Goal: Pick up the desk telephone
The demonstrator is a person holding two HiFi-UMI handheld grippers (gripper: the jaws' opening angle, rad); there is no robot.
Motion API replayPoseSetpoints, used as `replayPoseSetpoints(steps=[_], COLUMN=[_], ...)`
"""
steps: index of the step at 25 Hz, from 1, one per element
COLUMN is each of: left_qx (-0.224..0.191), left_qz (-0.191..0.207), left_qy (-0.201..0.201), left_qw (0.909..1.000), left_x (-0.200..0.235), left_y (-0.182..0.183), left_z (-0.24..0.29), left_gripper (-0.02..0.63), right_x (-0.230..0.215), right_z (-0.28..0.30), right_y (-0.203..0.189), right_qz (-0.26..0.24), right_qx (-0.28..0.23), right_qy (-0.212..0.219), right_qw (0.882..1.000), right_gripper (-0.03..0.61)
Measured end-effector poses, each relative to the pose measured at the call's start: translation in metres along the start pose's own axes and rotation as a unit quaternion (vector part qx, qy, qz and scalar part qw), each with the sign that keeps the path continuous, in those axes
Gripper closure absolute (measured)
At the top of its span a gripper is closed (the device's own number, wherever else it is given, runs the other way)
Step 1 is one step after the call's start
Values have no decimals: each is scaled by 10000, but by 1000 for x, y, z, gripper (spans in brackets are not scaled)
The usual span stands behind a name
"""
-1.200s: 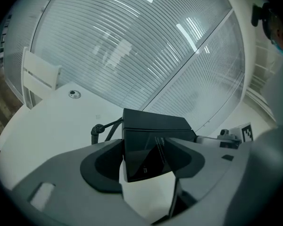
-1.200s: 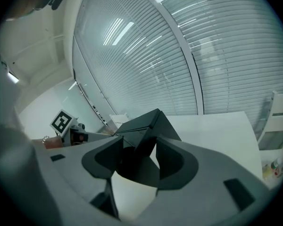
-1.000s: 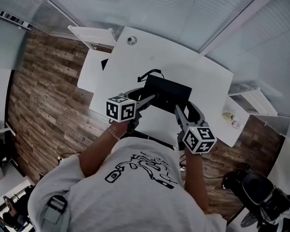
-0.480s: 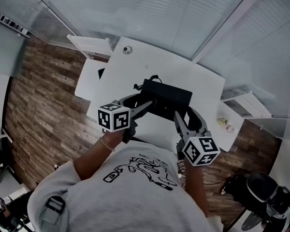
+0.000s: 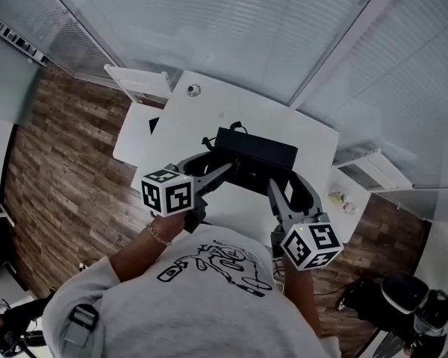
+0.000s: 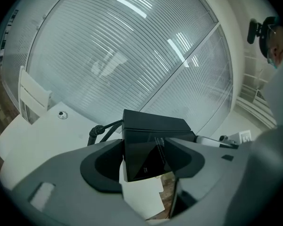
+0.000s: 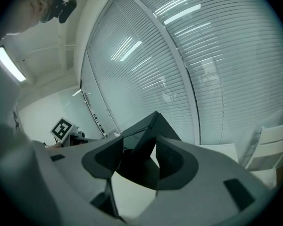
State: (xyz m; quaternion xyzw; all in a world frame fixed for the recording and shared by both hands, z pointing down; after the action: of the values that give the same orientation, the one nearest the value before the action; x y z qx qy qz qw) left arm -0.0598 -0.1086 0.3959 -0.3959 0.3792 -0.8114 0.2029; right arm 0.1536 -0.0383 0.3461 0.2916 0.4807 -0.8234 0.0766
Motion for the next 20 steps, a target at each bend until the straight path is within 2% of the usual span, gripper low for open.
replayPoseSetpoints(steps=[10,20], left_qx=[-142,-139], left_qz=[212,205], left_qy=[33,28], left_qw=[9997,9997], left_x=[-8,-12], left_y=[2,2], left_z=[-8,-10], left_gripper=[342,341], right_x=[3,5], right_z=[-8,-12], right_y=[-2,-1], right_qz=[51,59], right_qx=[-150,-153], right_qy=[58,56], right_qw=[9999,9998], right_gripper=[373,373])
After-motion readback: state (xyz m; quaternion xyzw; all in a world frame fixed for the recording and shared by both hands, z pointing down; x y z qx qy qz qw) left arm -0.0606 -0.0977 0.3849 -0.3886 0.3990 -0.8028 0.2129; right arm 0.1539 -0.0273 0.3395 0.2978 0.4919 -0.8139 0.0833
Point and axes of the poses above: the fingertips, and each gripper's own axes: z forward along the fingers, x to its left, y out of its top, the point moved 7 cm from there along -z, backward along the fingers, and after that the axes turned 13 degrees about z, right-handed, at the moved point
